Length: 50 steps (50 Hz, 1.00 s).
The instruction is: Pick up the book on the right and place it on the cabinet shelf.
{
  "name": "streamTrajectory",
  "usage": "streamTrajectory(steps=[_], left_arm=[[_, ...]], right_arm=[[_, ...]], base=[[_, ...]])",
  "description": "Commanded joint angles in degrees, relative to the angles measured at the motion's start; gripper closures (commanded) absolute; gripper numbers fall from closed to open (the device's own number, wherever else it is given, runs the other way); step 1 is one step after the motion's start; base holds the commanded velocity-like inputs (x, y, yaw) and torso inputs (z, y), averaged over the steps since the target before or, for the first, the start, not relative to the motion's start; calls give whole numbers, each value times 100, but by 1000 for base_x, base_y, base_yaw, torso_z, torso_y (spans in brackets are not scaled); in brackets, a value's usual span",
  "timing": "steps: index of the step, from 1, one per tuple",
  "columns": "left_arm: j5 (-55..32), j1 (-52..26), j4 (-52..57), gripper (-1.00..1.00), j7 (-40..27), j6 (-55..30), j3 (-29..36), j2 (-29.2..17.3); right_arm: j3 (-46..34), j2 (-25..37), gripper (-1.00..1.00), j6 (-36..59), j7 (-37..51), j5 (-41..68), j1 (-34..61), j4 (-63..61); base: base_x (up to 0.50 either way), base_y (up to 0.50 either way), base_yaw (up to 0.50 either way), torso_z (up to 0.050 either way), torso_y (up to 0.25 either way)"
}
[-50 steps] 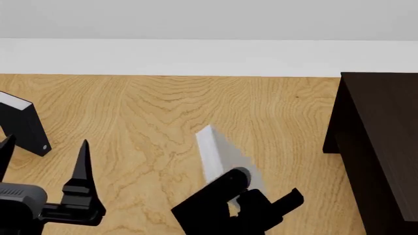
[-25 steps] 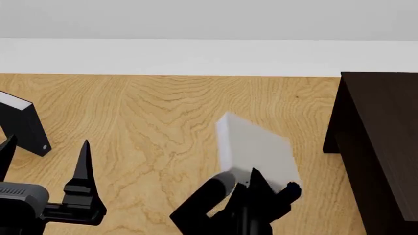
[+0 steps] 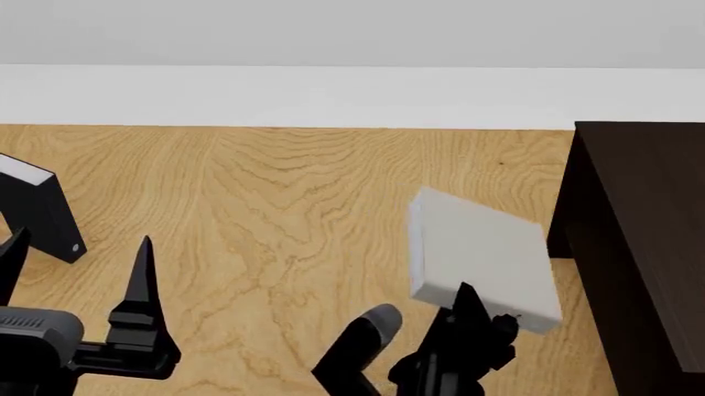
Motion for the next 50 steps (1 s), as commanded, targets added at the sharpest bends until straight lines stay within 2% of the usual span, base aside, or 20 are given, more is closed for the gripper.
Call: streamTrajectory(steps=[1,50], left_arm=[[-5,5,-4,-100,-12,23,24,-15],[-63,-10,-35,-100,-70,99,90,-60]], right_arm=[[-103,-17,100,258,213,-772,66,313],[290,124,100,-42,342,-719,-224,1296]], base=[[0,0,0,0,0],[0,0,0,0,1]])
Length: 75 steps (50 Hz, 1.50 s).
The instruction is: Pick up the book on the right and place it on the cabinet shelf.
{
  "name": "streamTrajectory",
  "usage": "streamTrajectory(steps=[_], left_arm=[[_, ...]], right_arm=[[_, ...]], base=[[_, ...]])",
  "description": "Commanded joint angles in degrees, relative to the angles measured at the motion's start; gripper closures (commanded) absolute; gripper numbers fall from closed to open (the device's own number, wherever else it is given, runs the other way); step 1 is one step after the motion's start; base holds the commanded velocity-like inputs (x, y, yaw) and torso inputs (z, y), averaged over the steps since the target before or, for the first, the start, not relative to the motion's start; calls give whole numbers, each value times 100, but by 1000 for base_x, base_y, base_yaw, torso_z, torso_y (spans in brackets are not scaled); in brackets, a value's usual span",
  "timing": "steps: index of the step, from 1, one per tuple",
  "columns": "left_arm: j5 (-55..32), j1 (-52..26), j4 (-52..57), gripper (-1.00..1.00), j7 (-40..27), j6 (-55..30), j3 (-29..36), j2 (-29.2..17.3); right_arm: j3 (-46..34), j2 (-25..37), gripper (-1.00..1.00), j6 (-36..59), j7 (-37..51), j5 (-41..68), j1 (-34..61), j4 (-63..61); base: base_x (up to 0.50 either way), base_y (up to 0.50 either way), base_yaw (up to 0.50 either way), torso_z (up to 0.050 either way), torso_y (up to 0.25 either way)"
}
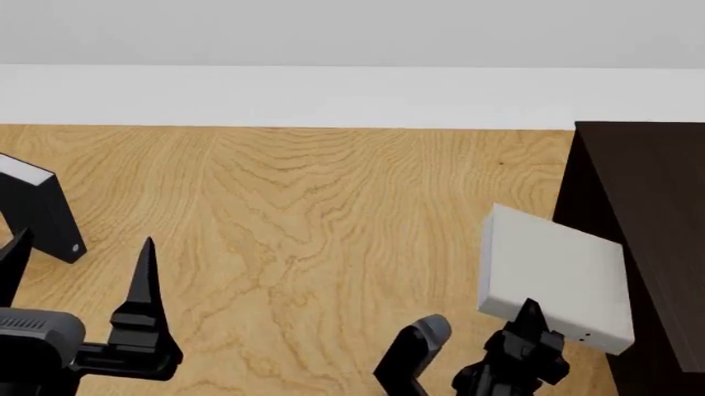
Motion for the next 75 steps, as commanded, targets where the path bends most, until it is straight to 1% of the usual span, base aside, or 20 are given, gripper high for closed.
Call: streamTrajectory(steps=[1,7,17,41,63,75], left_arm=[[-5,-5,13,-100,-24,2,23,-13],[-12,-4,-16,-100,-18,29,35,-14],[-30,22,4,-100,-33,58,21,-40],[-46,0,-90,-100,-32,127,57,-48],[-55,-41,-174,-100,-30,188,87,-61],[-74,-6,-173,-100,-39,238,58,-100]], right_arm=[[199,60,100,190,96,-481,-59,61],[202,49,100,181,86,-472,-94,154],[253,-25,100,-165,-12,-407,-109,669],[317,-242,100,-610,-98,-393,-21,1714],[319,-810,100,-1378,-342,-399,395,3647],[335,-1261,100,-2045,-499,-395,684,5088]], base=[[0,0,0,0,0],[0,0,0,0,2],[0,0,0,1,1],[0,0,0,0,2],[0,0,0,0,1],[0,0,-1,0,0]])
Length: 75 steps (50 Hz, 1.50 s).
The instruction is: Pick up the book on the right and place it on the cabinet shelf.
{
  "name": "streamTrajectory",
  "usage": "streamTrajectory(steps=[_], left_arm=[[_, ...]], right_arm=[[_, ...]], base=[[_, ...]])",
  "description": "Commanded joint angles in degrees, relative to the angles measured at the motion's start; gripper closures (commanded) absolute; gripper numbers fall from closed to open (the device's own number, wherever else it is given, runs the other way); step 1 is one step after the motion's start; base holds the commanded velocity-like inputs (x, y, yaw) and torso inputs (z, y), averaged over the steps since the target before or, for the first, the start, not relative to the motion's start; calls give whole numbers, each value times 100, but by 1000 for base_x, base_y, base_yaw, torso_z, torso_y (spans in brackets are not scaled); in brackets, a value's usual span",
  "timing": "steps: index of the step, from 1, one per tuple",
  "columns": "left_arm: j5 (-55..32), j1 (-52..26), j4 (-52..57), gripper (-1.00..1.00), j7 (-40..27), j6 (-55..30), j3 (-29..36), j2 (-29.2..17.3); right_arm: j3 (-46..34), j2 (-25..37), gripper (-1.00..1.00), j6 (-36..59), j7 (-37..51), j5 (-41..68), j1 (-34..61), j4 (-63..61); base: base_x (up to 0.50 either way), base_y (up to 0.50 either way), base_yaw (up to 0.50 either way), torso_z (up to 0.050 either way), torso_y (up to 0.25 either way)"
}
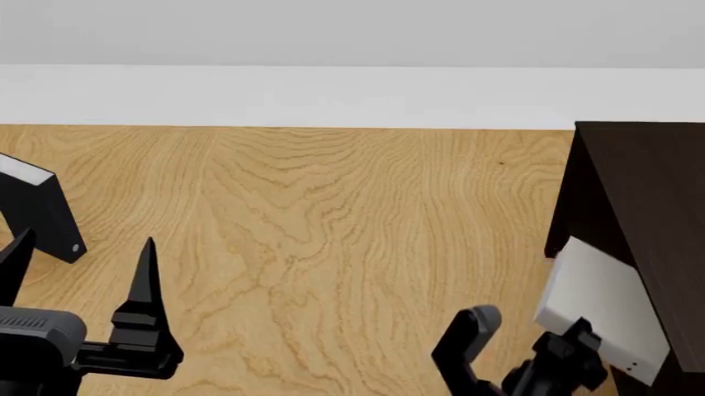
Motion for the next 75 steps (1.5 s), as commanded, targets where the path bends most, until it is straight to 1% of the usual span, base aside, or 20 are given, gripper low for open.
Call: streamTrajectory(steps=[1,11,42,43,64,75], left_arm=[[-18,27,-11,-100,-7,47,-21,-30],[-29,46,-34,-100,-13,87,-35,-51],[-42,32,-43,-100,-68,105,-13,-88],[-44,34,-38,-100,-72,105,-14,-90],[-84,37,53,-100,-120,80,-3,-124],[-107,46,55,-100,-124,116,-5,-133]], right_arm=[[5,-360,100,-419,-146,-391,340,1400],[10,-993,100,-1500,-314,-411,705,3365],[518,-898,100,-1460,-764,-691,704,3413],[534,-892,-100,-1457,-781,-695,697,3411],[590,-922,-100,-1590,-1000,-812,555,3412],[533,-970,-100,-1807,-910,-866,497,3406]], base=[[0,0,-2,0,0],[0,0,-2,0,1],[0,0,-2,0,0],[0,-3,-3,0,0],[0,0,0,0,0],[0,0,0,0,0]])
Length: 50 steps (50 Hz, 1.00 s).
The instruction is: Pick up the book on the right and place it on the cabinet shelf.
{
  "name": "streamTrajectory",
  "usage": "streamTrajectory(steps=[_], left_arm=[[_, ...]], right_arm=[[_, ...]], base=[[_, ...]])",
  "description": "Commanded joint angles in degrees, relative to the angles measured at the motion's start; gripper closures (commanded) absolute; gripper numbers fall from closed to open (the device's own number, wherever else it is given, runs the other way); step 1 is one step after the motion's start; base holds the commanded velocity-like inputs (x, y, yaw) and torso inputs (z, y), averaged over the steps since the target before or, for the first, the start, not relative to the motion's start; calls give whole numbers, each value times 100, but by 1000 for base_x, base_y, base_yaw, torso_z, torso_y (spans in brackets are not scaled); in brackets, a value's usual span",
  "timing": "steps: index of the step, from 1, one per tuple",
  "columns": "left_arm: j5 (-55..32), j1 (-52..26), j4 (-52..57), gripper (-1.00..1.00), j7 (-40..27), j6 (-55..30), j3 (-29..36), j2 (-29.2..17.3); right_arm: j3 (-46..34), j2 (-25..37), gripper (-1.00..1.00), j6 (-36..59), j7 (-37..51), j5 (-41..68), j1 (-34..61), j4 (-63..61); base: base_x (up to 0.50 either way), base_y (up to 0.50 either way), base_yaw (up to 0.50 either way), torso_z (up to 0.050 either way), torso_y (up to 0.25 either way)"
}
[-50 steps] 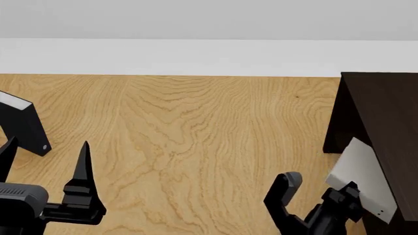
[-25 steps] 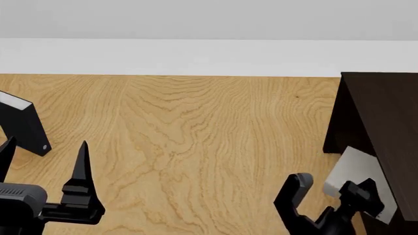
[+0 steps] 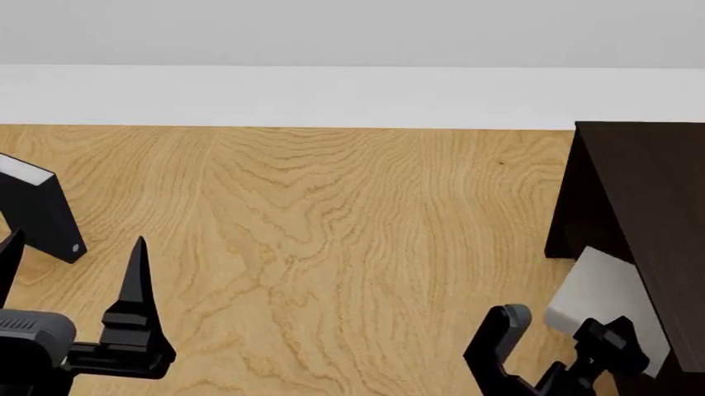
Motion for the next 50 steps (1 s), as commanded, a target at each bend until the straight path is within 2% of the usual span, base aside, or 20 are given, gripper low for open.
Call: streamTrajectory(steps=[1,9,21,50], left_arm=[[-22,3,4,-100,-7,23,5,-8],[-23,0,0,-100,-27,21,12,-15],[-43,0,37,-100,-83,-17,10,-25],[-142,10,65,-100,-127,-35,-46,-6]], right_arm=[[-23,-36,-100,-184,44,-54,-55,-1],[-44,-44,-100,-261,135,-73,-91,-80],[-56,186,-100,117,135,-75,-296,-878],[-78,129,-100,-23,105,-76,-267,-715]], base=[[0,0,0,0,0],[0,0,0,0,0],[0,0,0,0,0],[0,0,0,0,0]])
